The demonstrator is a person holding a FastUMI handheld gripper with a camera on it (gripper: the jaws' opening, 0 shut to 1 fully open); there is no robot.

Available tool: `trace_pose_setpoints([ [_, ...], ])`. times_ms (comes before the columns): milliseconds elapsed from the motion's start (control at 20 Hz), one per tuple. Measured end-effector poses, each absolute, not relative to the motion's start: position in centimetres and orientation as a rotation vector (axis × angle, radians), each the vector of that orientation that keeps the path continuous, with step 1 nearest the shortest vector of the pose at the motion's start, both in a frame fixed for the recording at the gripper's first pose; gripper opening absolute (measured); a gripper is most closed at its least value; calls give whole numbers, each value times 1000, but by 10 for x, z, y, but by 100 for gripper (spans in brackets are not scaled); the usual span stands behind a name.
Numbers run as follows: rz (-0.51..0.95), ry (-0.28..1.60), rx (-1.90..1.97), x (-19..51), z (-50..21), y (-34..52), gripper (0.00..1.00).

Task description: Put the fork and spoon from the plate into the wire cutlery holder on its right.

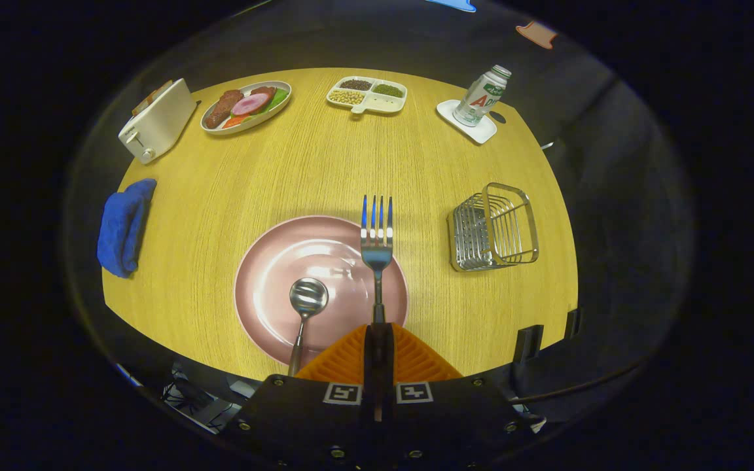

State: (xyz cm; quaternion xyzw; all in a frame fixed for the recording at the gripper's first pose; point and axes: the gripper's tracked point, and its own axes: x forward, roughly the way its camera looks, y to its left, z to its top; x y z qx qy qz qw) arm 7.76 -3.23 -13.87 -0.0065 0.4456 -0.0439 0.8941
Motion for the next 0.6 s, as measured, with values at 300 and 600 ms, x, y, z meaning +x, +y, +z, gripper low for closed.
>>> trace_pose_setpoints([
  [300, -163, 931, 65, 74, -119, -62, 5],
  [600, -236, 940, 157, 79, -111, -107, 5],
])
